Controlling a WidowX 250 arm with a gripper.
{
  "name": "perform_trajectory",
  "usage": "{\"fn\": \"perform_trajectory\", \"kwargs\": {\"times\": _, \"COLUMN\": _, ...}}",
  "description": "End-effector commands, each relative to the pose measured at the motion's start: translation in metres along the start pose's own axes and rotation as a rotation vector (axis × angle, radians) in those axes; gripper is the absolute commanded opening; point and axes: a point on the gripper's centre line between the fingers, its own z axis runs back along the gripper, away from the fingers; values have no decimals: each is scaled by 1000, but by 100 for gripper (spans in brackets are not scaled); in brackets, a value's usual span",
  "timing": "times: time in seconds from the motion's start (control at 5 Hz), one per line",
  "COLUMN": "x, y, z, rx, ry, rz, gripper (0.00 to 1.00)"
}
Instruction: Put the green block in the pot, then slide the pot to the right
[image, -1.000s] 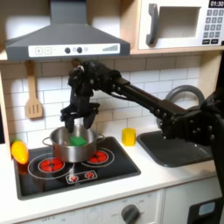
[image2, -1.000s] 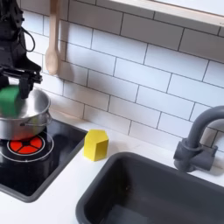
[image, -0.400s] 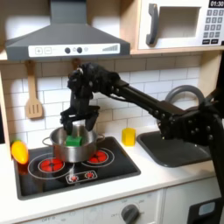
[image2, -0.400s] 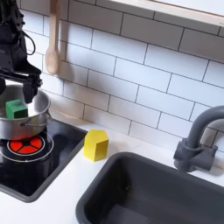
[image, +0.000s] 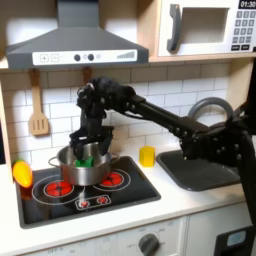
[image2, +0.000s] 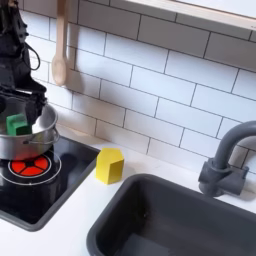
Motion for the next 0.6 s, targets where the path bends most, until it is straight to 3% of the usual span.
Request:
{"fn": "perform_trajectory", "kwargs": {"times": 0.0, "x": -5, "y": -1, "z": -11, "rx": -3, "ry": 41, "rz": -8, "gripper": 100}}
{"fn": "perform_trajectory", "kwargs": {"times": 0.4, "x": -13, "y": -7, "z": -16, "rx": -27, "ry": 69, "rz": -25, "gripper": 100}}
